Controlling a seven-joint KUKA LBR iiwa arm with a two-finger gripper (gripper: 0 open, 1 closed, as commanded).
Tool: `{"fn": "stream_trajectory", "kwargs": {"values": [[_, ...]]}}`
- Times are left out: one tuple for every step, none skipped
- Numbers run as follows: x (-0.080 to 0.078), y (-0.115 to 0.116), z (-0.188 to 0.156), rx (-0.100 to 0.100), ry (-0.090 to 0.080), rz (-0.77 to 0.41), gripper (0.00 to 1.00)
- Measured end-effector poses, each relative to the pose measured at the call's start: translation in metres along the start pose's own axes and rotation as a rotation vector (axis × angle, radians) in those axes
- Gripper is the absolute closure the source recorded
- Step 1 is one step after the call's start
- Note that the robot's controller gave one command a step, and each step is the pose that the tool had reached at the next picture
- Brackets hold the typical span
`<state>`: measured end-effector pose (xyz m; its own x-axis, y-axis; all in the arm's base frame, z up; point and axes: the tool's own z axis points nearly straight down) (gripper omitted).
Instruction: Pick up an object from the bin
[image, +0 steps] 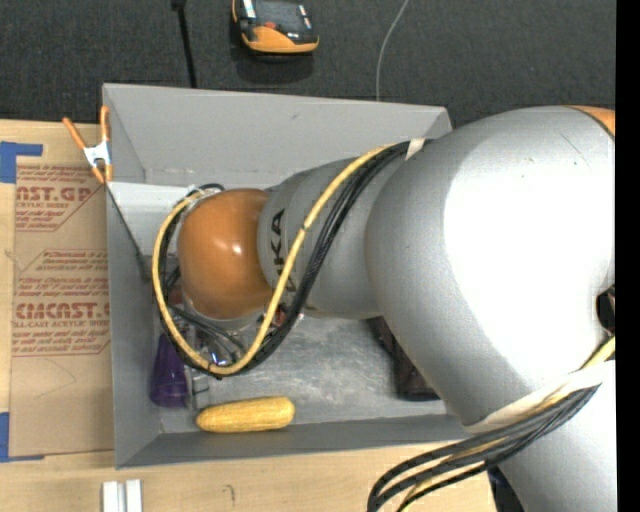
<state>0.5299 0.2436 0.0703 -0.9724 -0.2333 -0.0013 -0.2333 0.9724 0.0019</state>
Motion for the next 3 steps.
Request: {"fn": "stream_trajectory", "kwargs": {"values": [[-0.0008,-0.0097,-0.0026,-0.001,-0.003,0.227,1.0],[-0.0009,-0.0098,-0.0026,-0.001,-0.003,0.227,1.0],[-0.0008,-0.0097,-0.0034,-0.001,-0.003,0.227,1.0]]}}
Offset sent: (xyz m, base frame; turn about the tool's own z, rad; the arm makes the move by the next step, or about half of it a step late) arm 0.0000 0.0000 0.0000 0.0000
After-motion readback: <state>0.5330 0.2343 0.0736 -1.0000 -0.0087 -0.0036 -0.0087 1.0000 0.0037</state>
